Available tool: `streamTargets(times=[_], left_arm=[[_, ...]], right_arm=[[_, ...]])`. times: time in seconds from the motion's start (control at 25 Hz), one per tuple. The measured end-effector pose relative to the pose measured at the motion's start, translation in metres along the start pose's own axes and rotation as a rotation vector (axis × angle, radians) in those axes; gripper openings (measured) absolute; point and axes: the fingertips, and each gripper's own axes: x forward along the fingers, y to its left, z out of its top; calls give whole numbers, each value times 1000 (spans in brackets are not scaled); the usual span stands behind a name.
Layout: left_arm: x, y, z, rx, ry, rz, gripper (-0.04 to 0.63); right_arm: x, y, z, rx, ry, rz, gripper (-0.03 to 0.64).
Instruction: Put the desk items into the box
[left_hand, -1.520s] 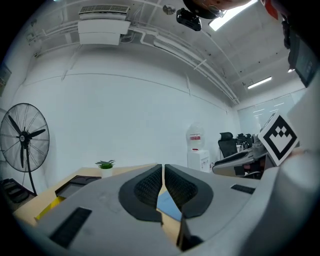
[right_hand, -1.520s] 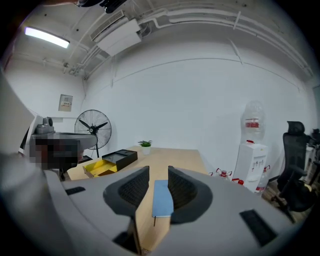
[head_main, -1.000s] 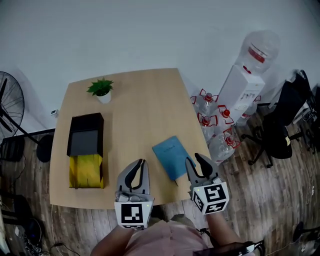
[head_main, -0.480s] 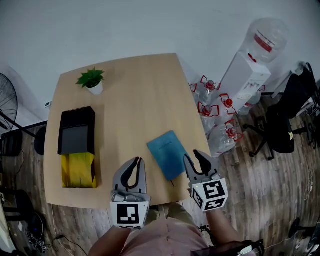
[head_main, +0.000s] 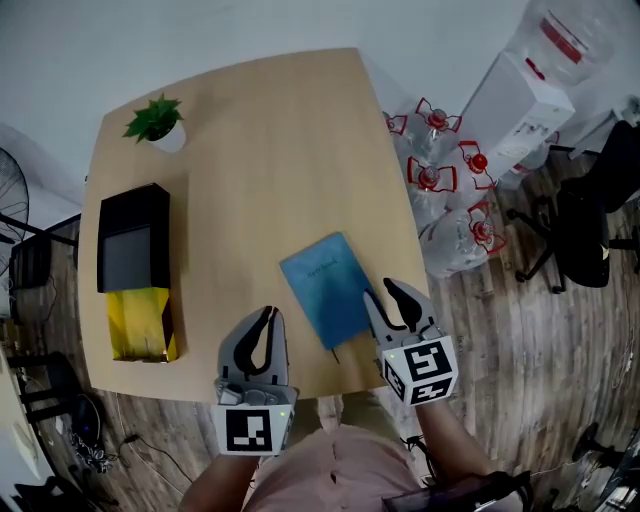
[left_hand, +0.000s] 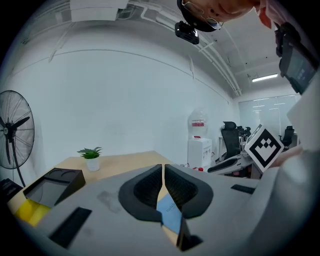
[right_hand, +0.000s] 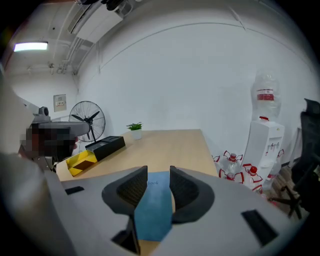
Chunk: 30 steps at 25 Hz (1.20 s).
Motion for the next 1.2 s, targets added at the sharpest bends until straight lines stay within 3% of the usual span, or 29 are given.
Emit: streamTargets(times=[0.72, 1.2], left_arm=[[27, 15, -69, -35, 188, 96, 25], [28, 17, -81, -41, 214, 108, 25]], right_arm=[[59, -15, -92, 72, 231, 86, 158], [71, -13, -112, 83, 326, 108, 161]])
